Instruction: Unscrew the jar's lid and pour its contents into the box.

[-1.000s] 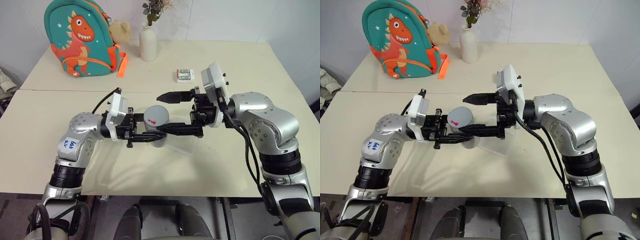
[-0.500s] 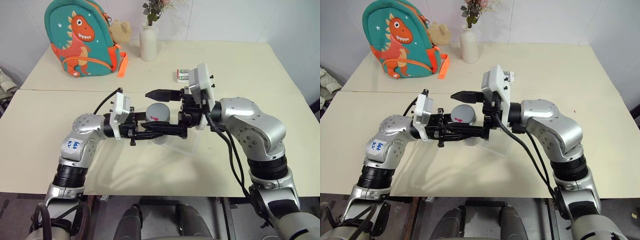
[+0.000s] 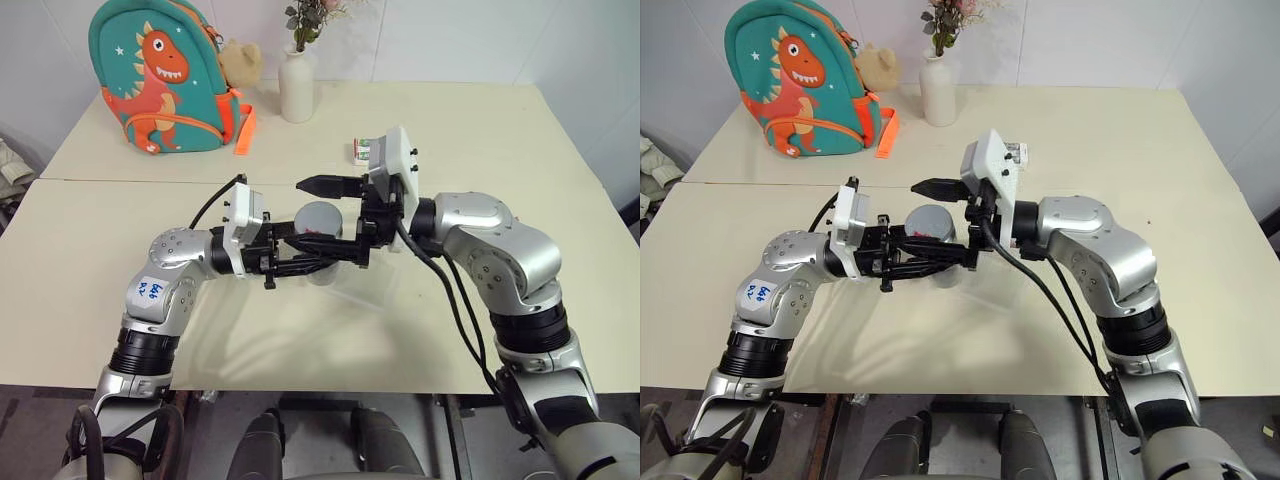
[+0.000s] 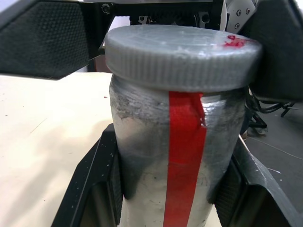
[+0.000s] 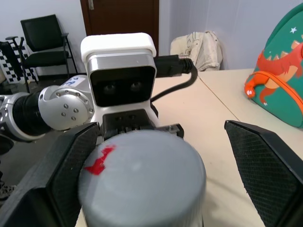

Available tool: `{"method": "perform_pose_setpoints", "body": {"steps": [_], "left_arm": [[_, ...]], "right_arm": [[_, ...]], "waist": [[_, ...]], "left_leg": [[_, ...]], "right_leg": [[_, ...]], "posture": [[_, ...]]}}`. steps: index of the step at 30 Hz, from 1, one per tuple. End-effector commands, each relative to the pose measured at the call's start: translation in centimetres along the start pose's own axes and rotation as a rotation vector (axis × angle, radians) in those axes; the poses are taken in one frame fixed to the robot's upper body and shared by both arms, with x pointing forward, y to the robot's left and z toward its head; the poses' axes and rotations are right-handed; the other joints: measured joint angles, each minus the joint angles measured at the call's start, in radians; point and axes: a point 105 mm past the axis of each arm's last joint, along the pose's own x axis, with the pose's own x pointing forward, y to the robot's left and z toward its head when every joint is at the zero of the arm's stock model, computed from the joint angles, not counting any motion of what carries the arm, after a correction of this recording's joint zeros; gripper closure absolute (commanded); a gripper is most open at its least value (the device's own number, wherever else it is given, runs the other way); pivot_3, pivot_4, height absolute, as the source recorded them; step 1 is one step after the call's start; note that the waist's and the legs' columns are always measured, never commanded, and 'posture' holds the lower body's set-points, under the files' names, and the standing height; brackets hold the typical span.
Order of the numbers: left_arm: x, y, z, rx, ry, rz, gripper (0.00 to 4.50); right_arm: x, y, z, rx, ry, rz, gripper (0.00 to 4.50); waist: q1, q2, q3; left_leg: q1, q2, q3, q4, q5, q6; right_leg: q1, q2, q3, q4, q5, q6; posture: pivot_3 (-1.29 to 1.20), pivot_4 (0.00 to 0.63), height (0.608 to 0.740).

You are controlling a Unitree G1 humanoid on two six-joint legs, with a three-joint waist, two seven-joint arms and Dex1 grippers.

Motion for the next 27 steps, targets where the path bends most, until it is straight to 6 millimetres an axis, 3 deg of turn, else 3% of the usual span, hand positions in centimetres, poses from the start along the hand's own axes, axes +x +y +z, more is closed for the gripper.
{"method": "perform_pose_setpoints", "body": {"steps": [1, 10, 14, 20, 27], "left_arm": [[0.0, -0.6, 1.1, 0.056, -0.007, -0.039, 2.53], [-0.6, -0.3, 1.2, 0.061, 0.007, -0.031, 2.53], [-0.9, -0.1, 1.2, 0.064, 0.016, -0.021, 2.53], [-0.9, 0.1, 1.1, 0.065, 0.017, -0.015, 2.53], [-0.4, -0.1, 1.1, 0.057, 0.014, -0.030, 2.53]], "right_arm": [[-2.9, -1.8, 1.6, -0.066, -0.012, -0.096, 0.06], [-7.4, -1.5, 0.7, -0.026, 0.027, -0.113, 0.06], [-8.0, -0.9, 0.7, -0.003, 0.029, -0.088, 0.06], [-5.3, 0.8, 1.9, -0.010, -0.028, 0.006, 0.06], [-1.2, 0.3, 2.3, -0.022, -0.027, -0.032, 0.06]], "waist": [[0.000, 0.000, 0.000], [0.001, 0.000, 0.000], [-0.003, 0.000, 0.000], [-0.002, 0.000, 0.000], [0.000, 0.000, 0.000]], "left_leg": [[0.000, 0.000, 0.000, 0.000, 0.000, 0.000], [-0.001, 0.000, 0.000, 0.000, 0.000, 0.000], [0.000, 0.000, 0.000, 0.000, 0.000, 0.000], [0.000, 0.000, 0.000, 0.000, 0.000, 0.000], [0.000, 0.000, -0.001, 0.000, 0.000, 0.000]], "right_leg": [[0.000, 0.000, 0.000, 0.000, 0.000, 0.000], [0.000, 0.000, 0.000, -0.001, 0.000, 0.000], [0.000, 0.000, 0.000, -0.001, 0.000, 0.000], [0.000, 0.000, 0.000, -0.001, 0.000, 0.000], [0.000, 0.000, 0.000, 0.000, 0.000, 0.000]], "posture": [[0.00, 0.150, 0.740], [0.00, 0.150, 0.740], [0.00, 0.150, 0.740], [0.00, 0.150, 0.740], [0.00, 0.150, 0.740]]}}
